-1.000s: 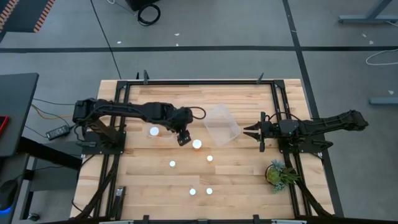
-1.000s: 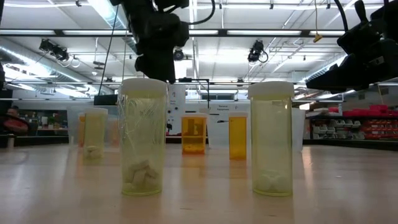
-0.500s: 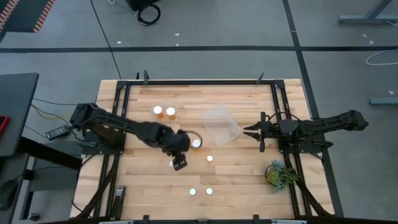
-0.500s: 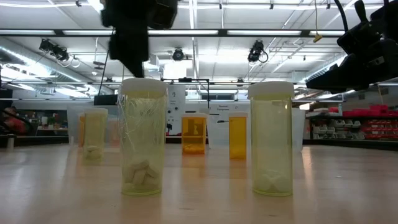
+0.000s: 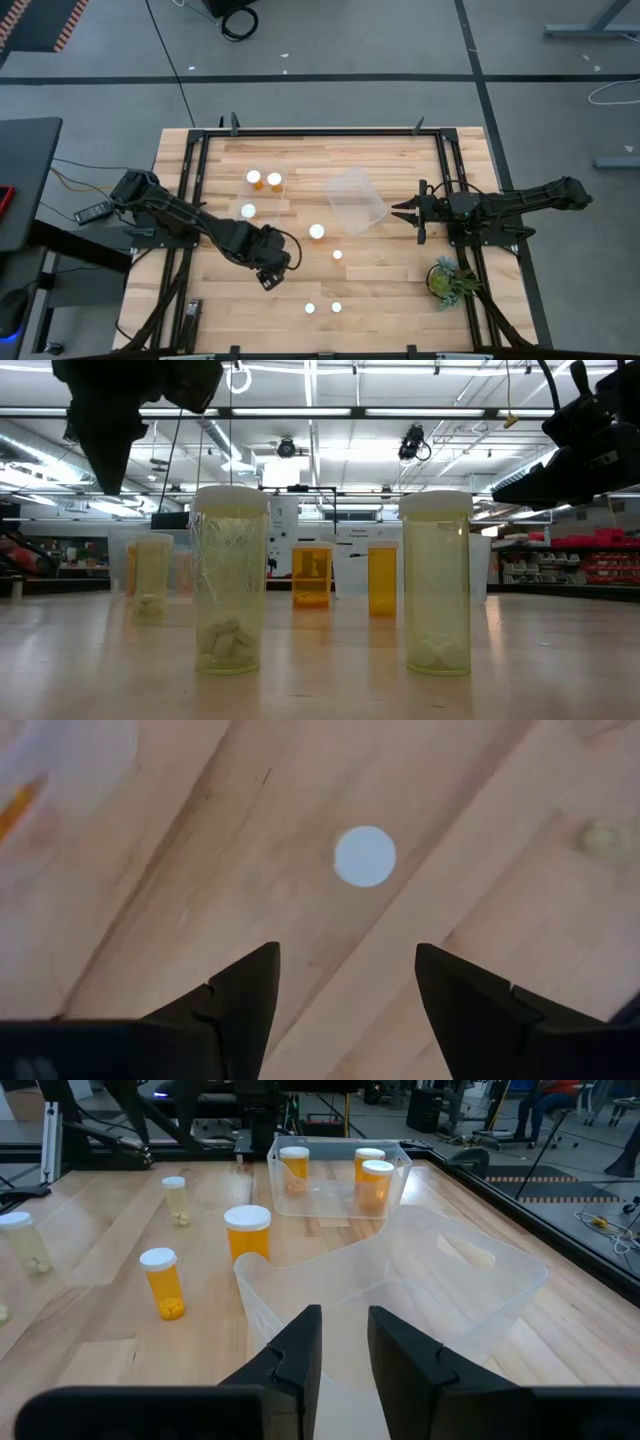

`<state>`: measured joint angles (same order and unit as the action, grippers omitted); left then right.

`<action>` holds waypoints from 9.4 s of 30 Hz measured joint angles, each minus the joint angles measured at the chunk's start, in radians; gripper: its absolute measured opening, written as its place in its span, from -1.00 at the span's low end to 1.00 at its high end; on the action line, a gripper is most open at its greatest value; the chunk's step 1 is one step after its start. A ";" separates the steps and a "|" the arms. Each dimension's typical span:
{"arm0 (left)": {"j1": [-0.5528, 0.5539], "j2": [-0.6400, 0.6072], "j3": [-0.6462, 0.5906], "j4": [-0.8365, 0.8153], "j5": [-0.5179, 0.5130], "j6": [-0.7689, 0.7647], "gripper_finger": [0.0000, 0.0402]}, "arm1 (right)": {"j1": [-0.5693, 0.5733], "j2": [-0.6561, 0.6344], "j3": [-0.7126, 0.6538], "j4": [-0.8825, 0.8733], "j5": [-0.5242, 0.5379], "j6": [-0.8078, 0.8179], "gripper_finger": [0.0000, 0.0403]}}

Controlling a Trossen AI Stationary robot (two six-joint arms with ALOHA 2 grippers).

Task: Pick and place medicine bottles into bin by pill shape (circle, oval)
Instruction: Put the small yellow pill bottle into the right transparent bin, then put the small orange pill bottle into the right transparent bin

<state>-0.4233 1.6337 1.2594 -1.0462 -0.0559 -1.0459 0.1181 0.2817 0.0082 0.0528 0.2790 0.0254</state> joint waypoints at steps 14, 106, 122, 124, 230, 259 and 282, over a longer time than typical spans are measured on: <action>-0.006 0.155 -0.001 0.030 0.077 0.002 0.27 | 0.000 0.000 0.000 0.000 0.000 0.000 -0.54; 0.433 0.249 0.433 0.325 0.109 0.638 -0.44 | 0.000 0.012 0.000 -0.002 0.000 0.000 -0.54; 0.534 0.327 0.539 0.415 0.086 0.804 -0.44 | 0.000 0.012 0.000 -0.001 0.000 0.000 -0.54; 0.545 0.359 0.597 0.384 0.086 0.827 -0.44 | 0.000 0.012 0.000 -0.003 0.000 0.000 -0.54; 0.381 0.751 1.090 -0.200 0.057 1.188 0.03 | 0.000 0.040 0.000 -0.001 0.000 0.000 -0.54; 0.208 0.756 0.935 -0.131 -0.056 1.163 0.28 | 0.000 0.039 0.000 -0.002 0.000 0.000 -0.54; 0.213 0.755 0.800 0.045 -0.056 1.136 -0.19 | 0.000 0.039 0.000 -0.002 0.000 0.000 -0.54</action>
<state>-0.2104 2.3890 2.0590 -1.0008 -0.1123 0.0905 0.1181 0.3210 0.0082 0.0513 0.2790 0.0254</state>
